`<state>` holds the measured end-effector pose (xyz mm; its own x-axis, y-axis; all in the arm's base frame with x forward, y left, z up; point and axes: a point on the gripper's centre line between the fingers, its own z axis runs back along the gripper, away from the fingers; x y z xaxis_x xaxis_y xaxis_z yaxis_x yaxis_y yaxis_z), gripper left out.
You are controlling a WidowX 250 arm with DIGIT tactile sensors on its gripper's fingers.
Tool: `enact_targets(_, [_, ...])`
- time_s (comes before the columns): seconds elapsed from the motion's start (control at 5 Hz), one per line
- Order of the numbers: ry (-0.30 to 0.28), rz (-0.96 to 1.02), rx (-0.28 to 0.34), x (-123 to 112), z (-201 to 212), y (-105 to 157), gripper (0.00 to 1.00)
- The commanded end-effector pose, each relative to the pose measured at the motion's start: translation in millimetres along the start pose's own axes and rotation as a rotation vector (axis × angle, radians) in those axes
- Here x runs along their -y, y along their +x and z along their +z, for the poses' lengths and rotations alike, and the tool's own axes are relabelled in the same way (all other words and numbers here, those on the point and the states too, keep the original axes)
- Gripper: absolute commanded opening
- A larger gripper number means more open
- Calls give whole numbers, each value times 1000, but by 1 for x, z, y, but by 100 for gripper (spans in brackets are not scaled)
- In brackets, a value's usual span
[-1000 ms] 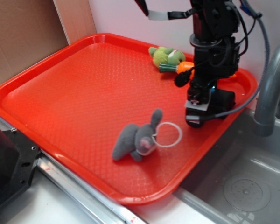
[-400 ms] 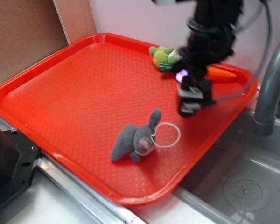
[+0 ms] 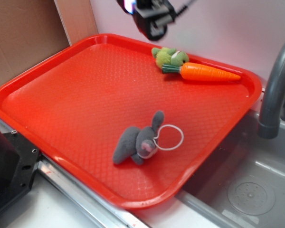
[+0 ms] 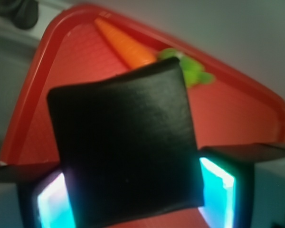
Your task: Grab the black box.
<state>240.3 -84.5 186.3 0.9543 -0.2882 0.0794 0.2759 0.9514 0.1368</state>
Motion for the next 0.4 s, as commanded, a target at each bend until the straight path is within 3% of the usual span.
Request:
enact_targets(0.0, [-38,228,154,-7,42,-49,0])
enact_targets(0.2, [-71,275,108,-7,42,-47,0])
